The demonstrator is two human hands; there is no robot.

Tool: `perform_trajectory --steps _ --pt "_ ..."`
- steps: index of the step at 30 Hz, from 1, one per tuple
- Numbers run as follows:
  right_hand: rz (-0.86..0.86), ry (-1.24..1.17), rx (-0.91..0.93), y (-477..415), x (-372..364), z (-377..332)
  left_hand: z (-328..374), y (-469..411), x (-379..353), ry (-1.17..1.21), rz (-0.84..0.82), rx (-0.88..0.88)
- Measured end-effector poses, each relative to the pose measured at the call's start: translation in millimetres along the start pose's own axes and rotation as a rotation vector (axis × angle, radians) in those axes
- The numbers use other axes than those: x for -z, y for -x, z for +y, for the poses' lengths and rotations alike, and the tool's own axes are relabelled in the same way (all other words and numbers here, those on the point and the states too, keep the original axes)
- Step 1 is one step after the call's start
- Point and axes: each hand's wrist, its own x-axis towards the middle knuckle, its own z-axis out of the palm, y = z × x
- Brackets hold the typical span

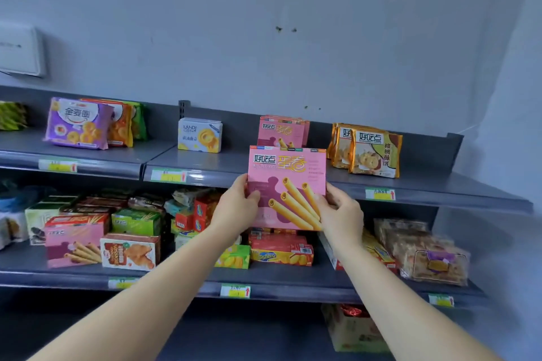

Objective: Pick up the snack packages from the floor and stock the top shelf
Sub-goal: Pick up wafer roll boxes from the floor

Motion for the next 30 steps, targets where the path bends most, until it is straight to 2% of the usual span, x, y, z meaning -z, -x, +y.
perform_trajectory --steps 11,15,21,30 --pt "0.075 0.01 -0.021 -123 -39 11 7 -135 -30 0.066 -0.06 -0.062" --pt "0.05 -0.002 -0.006 -166 -51 28 2 -172 -49 0.09 -0.063 -0.086" --pt "-0.011 -0.006 -0.019 -217 -67 64 -8 -215 -74 0.09 -0.054 -0.058" --pt "-0.023 0.009 -0.07 -249 -93 95 -25 -253 -85 0.008 -0.09 -0.07"
